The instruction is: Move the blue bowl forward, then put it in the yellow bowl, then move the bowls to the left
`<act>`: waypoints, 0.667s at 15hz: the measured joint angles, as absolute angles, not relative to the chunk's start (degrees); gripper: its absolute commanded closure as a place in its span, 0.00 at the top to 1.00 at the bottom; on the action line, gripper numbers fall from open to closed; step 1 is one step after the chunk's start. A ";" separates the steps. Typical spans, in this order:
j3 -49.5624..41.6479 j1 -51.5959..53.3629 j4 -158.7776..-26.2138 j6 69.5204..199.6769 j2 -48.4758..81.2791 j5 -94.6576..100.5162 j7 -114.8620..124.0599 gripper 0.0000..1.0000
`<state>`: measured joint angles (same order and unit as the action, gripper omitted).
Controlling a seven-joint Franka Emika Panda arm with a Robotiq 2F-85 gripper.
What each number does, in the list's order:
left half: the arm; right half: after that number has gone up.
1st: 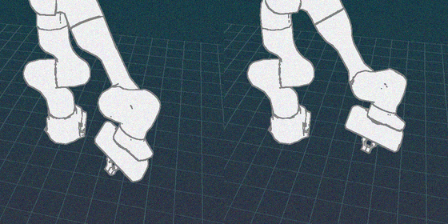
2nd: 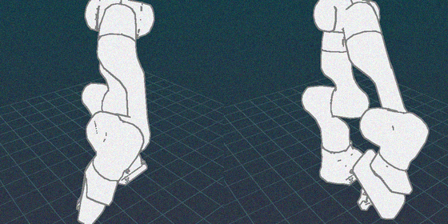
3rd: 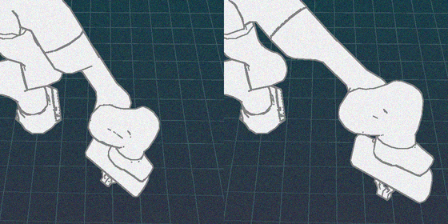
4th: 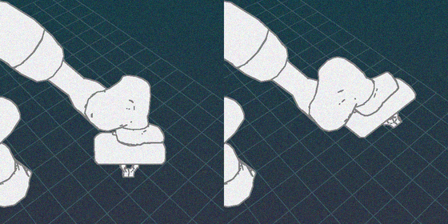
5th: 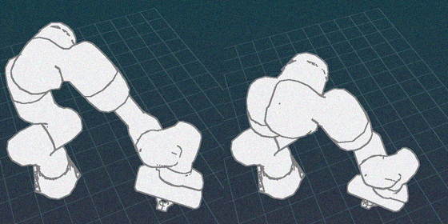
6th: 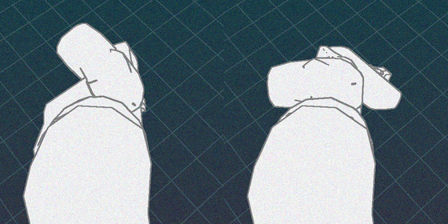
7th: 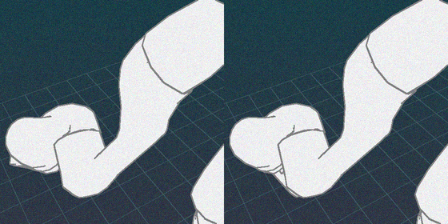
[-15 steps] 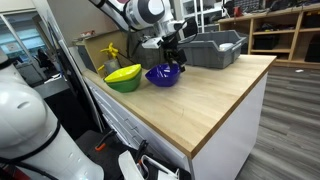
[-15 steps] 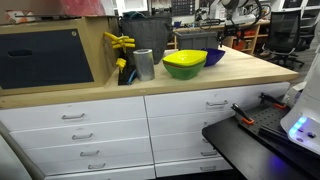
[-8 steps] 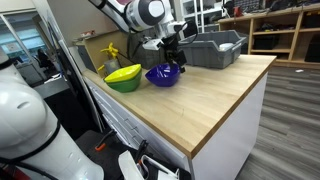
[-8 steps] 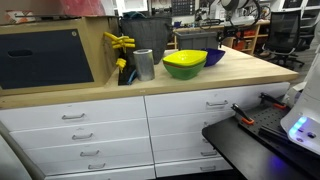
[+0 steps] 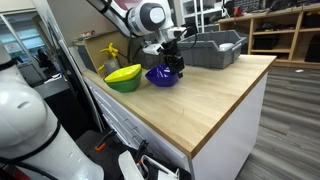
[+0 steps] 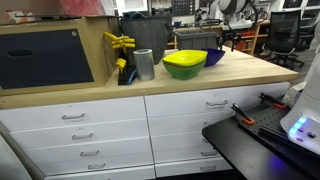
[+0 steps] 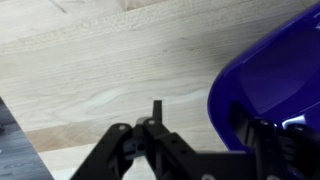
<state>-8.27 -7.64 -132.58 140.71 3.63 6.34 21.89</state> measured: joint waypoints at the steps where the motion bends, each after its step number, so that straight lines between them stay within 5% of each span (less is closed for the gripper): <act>1: -8.25 -7.60 -132.58 140.79 3.85 6.27 21.89 0.31; 5: -8.22 -7.23 -132.52 140.89 4.10 5.23 21.89 0.00; 10: -8.00 -6.73 -132.03 140.96 4.09 3.70 21.89 0.01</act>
